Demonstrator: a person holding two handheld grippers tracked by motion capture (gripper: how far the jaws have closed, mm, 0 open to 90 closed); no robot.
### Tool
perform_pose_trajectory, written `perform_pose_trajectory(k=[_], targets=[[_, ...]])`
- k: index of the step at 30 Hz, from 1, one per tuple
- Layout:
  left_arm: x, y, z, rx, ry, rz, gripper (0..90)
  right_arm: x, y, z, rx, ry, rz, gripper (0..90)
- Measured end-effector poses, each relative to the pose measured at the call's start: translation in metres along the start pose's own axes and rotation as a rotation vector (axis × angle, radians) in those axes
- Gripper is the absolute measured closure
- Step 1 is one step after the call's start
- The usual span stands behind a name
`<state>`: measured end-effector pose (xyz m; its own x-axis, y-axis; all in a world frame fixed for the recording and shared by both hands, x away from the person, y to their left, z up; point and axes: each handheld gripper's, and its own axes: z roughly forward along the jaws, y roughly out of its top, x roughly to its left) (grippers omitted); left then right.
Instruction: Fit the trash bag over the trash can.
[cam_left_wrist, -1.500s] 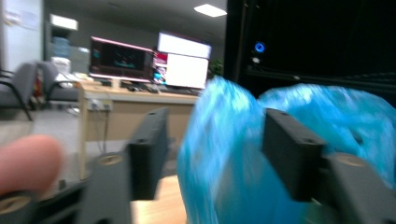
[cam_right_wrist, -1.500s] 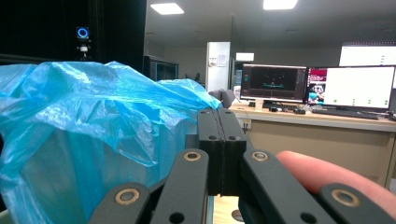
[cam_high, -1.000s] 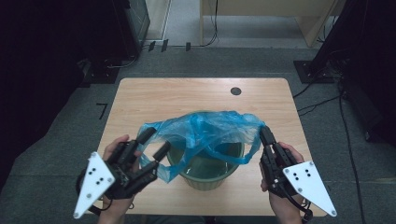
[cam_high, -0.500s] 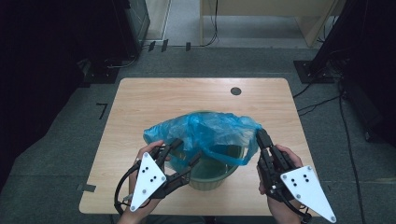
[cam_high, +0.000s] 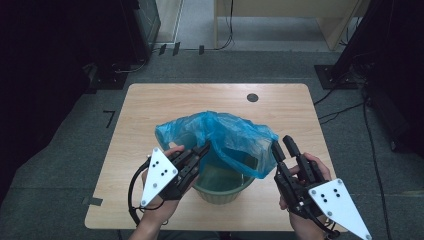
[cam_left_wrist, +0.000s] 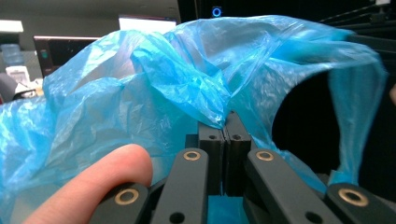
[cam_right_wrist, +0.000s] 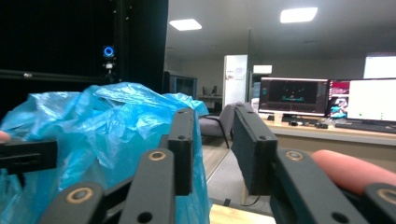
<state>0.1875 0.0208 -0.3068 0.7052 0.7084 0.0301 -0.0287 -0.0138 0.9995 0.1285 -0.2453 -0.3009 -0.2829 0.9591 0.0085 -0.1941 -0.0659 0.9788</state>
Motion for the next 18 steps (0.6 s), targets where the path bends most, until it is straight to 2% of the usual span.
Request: perform_pose_trajectory(k=[5,11,18], targets=[[-0.005,0.01,0.018,0.016,0.01,0.0,89.0,-0.005,0.008,-0.006,-0.031,-0.008,0.014,63.5],[0.001,0.016,0.037,0.041,0.022,-0.047,89.1,-0.01,0.015,-0.011,-0.05,-0.015,0.011,58.8],[0.008,0.015,0.056,0.069,0.041,-0.096,89.2,-0.015,0.022,-0.016,-0.066,-0.029,0.015,55.3]])
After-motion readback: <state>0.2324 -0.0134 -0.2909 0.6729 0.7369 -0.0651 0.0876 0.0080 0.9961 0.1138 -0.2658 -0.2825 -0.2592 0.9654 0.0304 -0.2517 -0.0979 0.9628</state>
